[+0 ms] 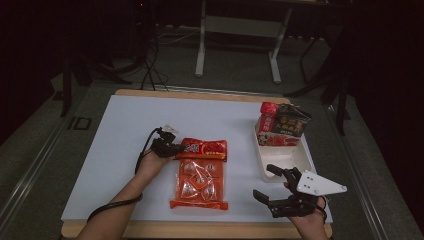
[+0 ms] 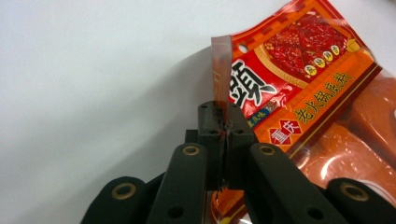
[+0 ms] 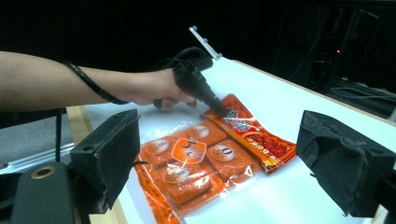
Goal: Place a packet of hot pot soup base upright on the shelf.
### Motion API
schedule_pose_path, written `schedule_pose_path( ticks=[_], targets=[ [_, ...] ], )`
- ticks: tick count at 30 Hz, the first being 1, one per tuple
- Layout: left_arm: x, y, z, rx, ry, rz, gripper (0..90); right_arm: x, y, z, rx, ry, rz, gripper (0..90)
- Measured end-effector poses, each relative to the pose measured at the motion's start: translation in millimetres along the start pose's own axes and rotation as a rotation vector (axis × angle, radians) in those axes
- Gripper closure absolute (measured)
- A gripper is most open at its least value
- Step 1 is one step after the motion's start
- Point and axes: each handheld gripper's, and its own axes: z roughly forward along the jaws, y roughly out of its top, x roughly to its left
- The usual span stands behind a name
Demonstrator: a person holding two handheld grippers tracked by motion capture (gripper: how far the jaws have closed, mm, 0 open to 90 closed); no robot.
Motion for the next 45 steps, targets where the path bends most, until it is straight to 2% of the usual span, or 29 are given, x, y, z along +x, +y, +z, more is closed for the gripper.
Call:
schedule_pose_path(
  ticks=[10,15,17,18,23,31,37,40,45],
  targets=[
    [-10.0,1.2,-16.3,-0.082,0.020,0.037,90.0,-2.4,0.5,-2.0,-0.008,-0.018,0.021,15.3],
    [-15.6,6.3,-33.3,-0.159,0.003,0.040,90.0,-2.9,1.6,-2.8,-0.012,-0.028,0.024,15.3],
    [-17.3,7.5,-37.3,-0.169,-0.001,0.043,90.0,-2.7,2.1,-3.0,-0.016,-0.031,0.022,15.3],
    [-19.9,9.4,-45.0,-0.193,-0.009,0.046,90.0,-2.3,2.7,-2.9,-0.014,-0.036,0.019,15.2],
    [-28.1,13.1,-64.8,-0.236,-0.030,0.062,90.0,-2.0,5.6,-3.5,-0.013,-0.040,0.019,15.2],
    [-45.6,18.8,-91.4,-0.283,-0.047,0.118,90.0,-6.1,9.7,-3.4,-0.021,-0.049,0.041,18.0],
    [-59.8,24.0,-109.7,-0.301,-0.080,0.134,90.0,-5.9,14.4,-3.0,-0.025,-0.055,0.033,18.4],
    [-67.8,25.0,-116.7,-0.303,-0.069,0.175,90.0,-6.7,15.6,-2.9,-0.035,-0.049,0.045,18.4],
    [-80.2,26.0,-129.3,-0.326,-0.100,0.194,90.0,-7.6,14.9,-0.4,-0.022,-0.047,0.044,18.9]
  ],
)
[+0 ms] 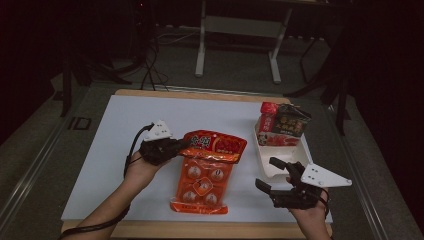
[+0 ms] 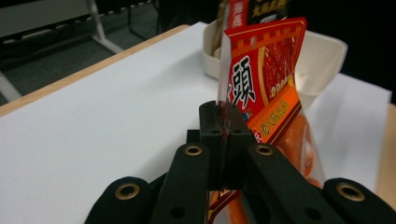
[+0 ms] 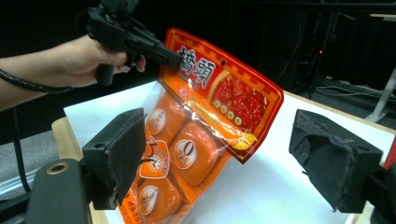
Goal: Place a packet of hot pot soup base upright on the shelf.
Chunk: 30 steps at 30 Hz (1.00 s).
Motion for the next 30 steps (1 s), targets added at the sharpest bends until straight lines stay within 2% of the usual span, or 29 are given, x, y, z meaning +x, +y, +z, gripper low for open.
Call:
schedule_pose_path(
  ticks=[3,6,9,12,14,17,19,21,22,24,27,28,30],
  targets=[
    [-7.9,5.5,-4.9,-0.012,-0.035,-0.035,90.0,-0.8,0.7,2.0,0.010,0.008,0.007,22.3],
    [-24.0,12.4,-11.2,-0.030,-0.061,0.013,90.0,-1.8,2.1,3.8,0.014,0.003,0.008,22.2],
    [-39.4,17.4,-16.0,-0.044,-0.065,0.064,90.0,-2.8,2.3,5.0,0.009,-0.009,0.007,20.2],
    [-53.8,21.8,-22.2,-0.072,-0.087,0.105,90.0,-4.2,1.2,5.4,0.009,-0.026,0.008,17.9],
    [-60.3,24.5,-26.9,-0.094,-0.099,0.132,90.0,-5.6,0.0,5.3,0.008,-0.035,0.016,16.6],
    [-67.4,30.3,-35.2,-0.144,-0.141,0.161,90.0,-8.7,-0.6,4.9,0.008,-0.054,0.025,14.1],
    [-70.1,34.8,-39.2,-0.176,-0.181,0.170,90.0,-11.5,-0.1,5.7,0.009,-0.030,0.039,13.3],
    [-75.1,39.4,-41.0,-0.199,-0.179,0.200,90.0,-12.3,1.2,7.7,0.008,-0.008,0.038,13.7],
    [-76.9,42.6,-41.1,-0.207,-0.197,0.212,90.0,-12.8,2.1,9.2,0.011,0.009,0.040,13.7],
    [-79.7,46.4,-40.4,-0.219,-0.187,0.229,90.0,-12.4,4.6,13.1,0.008,0.055,0.039,15.8],
    [-81.1,51.1,-38.8,-0.228,-0.181,0.232,90.0,-10.9,7.4,18.0,0.009,0.069,0.027,16.7],
    [-80.9,53.6,-37.9,-0.231,-0.181,0.228,90.0,-11.2,8.7,20.8,0.011,0.093,0.030,18.0],
    [-79.5,55.3,-37.9,-0.242,-0.179,0.221,90.0,-12.0,10.4,23.4,0.004,0.087,0.023,21.5]
  ],
)
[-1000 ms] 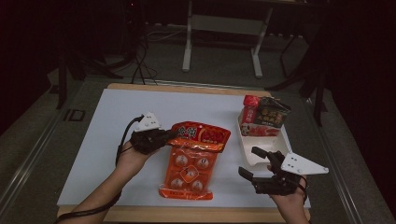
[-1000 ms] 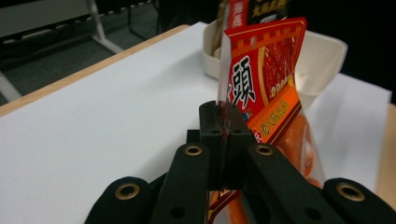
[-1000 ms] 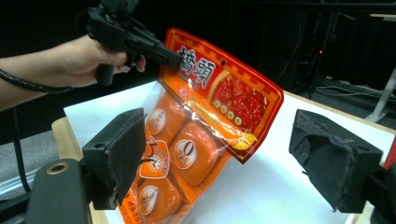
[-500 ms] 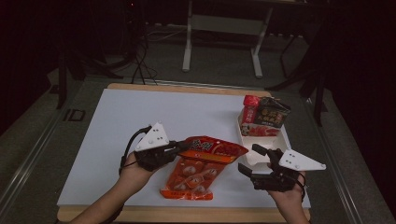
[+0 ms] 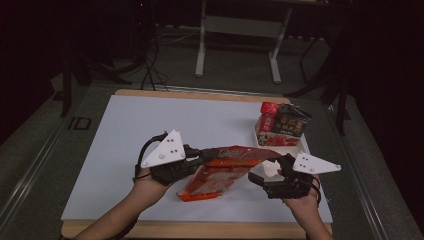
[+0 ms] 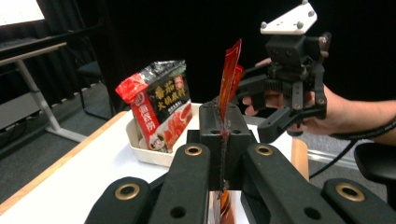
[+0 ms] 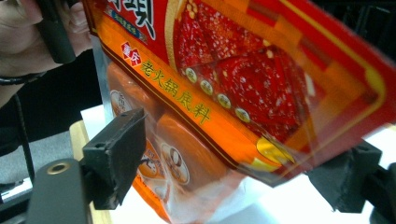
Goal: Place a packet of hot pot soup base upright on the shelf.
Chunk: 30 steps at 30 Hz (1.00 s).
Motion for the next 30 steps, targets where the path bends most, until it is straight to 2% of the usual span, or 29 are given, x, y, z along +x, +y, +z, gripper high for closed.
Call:
schedule_pose_path(
  ticks=[3,5,10,12,13,17,19,23,25,28,30],
  targets=[
    [3.8,0.1,-0.9,-0.020,-0.007,-0.038,90.0,-4.2,-0.7,-1.3,-0.015,0.007,0.012,33.0],
    [4.3,-0.8,-1.3,-0.027,0.003,-0.043,90.0,-6.1,-2.0,-2.1,-0.015,0.018,0.019,41.3],
    [3.2,-2.5,0.7,-0.020,-0.019,-0.050,90.0,-4.4,-1.9,-0.6,0.002,0.079,-0.001,62.9],
    [2.3,-3.4,0.7,-0.014,-0.011,-0.045,90.0,-2.5,-0.3,1.8,0.033,0.117,-0.009,81.6],
    [3.3,-3.8,0.1,-0.017,-0.015,-0.056,90.0,-1.3,0.4,2.6,0.043,0.139,-0.006,88.6],
    [9.9,-6.5,-5.8,-0.035,-0.018,-0.075,90.0,2.1,6.9,1.4,0.043,0.169,0.019,90.0],
    [12.3,-7.3,-8.8,-0.044,-0.015,-0.071,90.0,4.2,13.2,0.1,0.041,0.175,0.020,90.0],
    [17.2,-11.7,-14.4,-0.078,-0.022,-0.084,89.9,9.7,30.7,-3.3,0.030,0.151,-0.025,90.0],
    [19.4,-12.7,-16.0,-0.080,-0.024,-0.094,89.8,9.5,38.9,-4.5,0.033,0.143,-0.045,90.0],
    [22.4,-14.3,-17.3,-0.092,-0.033,-0.107,89.4,8.9,50.2,-5.6,0.033,0.127,-0.067,90.0],
    [24.3,-15.2,-18.0,-0.110,-0.041,-0.124,88.1,8.2,56.9,-6.9,0.029,0.122,-0.063,90.0]
  ],
)
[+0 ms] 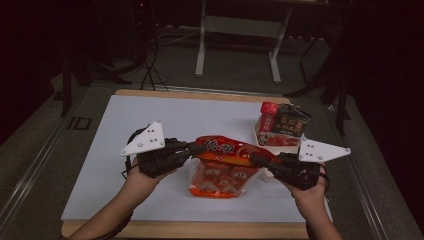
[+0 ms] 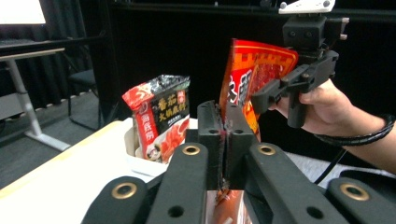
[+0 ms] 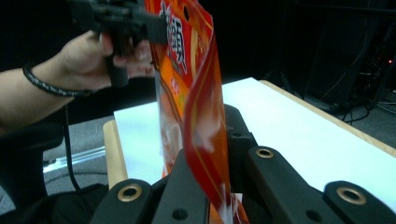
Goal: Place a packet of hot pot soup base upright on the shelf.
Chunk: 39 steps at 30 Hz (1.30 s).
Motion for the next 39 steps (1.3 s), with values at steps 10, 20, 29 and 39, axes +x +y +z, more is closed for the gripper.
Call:
schedule_pose_path(
  ticks=[10,20,29,39],
  targets=[
    [-3.2,-2.0,0.1,-0.048,0.041,-0.020,34.7,-7.8,40.8,-20.5,-0.068,-0.076,-0.025,90.0],
    [5.7,-36.3,0.2,0.024,0.079,-0.055,1.4,-35.5,61.3,-60.2,-0.115,-0.194,-0.044,90.0],
    [17.6,-70.9,-9.3,0.069,0.119,-0.139,1.4,-59.5,57.4,-97.8,-0.105,-0.302,-0.088,90.0],
    [17.2,-97.6,-20.9,0.094,0.153,-0.133,1.4,-76.9,42.9,-118.5,-0.060,-0.350,-0.063,90.0]
  ],
)
